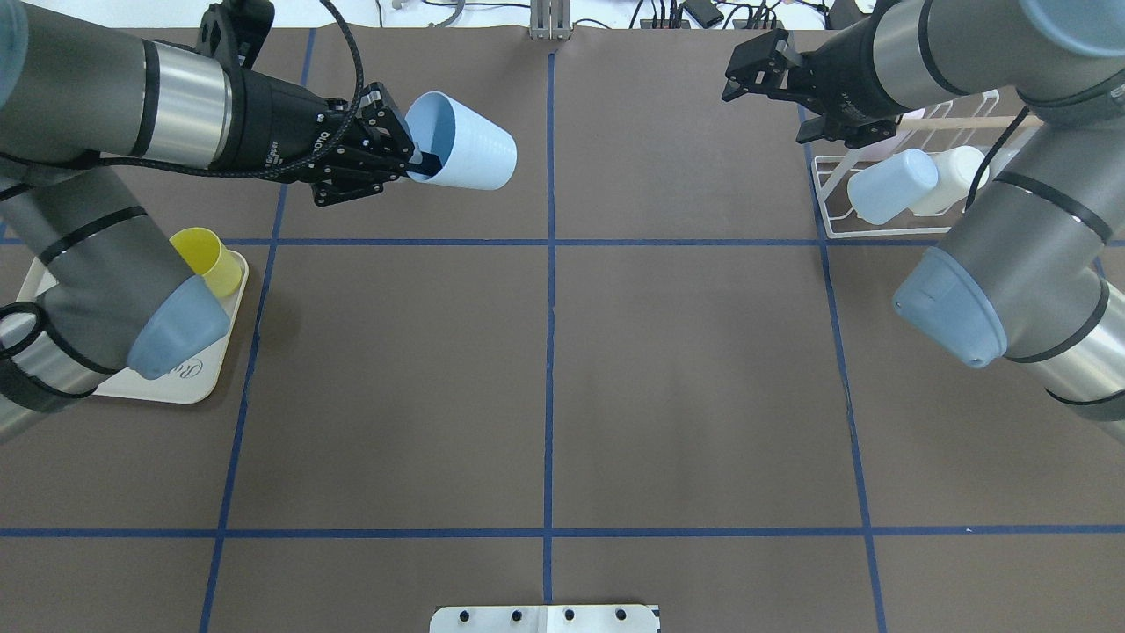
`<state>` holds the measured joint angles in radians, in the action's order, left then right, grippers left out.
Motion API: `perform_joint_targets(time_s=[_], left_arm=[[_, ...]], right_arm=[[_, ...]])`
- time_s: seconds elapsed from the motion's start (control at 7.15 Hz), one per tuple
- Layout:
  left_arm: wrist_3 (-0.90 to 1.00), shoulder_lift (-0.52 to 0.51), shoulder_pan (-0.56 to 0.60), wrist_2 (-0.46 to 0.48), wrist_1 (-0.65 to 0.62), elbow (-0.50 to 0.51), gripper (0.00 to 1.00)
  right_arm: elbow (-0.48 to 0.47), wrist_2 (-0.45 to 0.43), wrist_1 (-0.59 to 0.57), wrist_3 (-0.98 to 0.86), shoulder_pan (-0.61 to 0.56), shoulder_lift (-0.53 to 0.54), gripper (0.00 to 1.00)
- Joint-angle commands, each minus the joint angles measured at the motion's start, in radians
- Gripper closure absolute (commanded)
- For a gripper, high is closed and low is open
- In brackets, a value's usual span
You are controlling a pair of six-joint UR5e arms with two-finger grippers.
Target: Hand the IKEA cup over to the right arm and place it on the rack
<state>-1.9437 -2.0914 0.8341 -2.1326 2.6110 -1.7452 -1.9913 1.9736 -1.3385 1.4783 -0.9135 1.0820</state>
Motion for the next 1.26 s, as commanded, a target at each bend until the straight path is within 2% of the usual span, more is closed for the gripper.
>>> perform_joint_targets(time_s=[0.0, 0.28, 0.7, 0.84, 1.12], left_arm=[[-0.309, -0.031, -0.082, 0.248, 0.587, 0.242, 1.00], [-0.478, -0.090, -0.133, 0.415, 0.800, 0.335, 1.00], [-0.610, -0.113, -0.179, 0.557, 1.013, 0.403, 1.00], [-0.627, -0.131, -0.196, 0.578, 1.037, 0.414, 1.00], [-0.681, -0.157, -0.199, 0.580, 1.051, 0.420, 1.00]], right_arm=[[-0.043, 0.036, 0.144, 0.232, 0.002, -0.024, 0.00], [-0.038, 0.037, 0.310, 0.396, 0.004, -0.022, 0.00], [-0.034, 0.033, 0.468, 0.558, 0.007, -0.022, 0.00], [-0.032, 0.028, 0.522, 0.609, 0.018, -0.022, 0.00], [-0.031, 0.001, 0.555, 0.623, 0.034, -0.024, 0.00]])
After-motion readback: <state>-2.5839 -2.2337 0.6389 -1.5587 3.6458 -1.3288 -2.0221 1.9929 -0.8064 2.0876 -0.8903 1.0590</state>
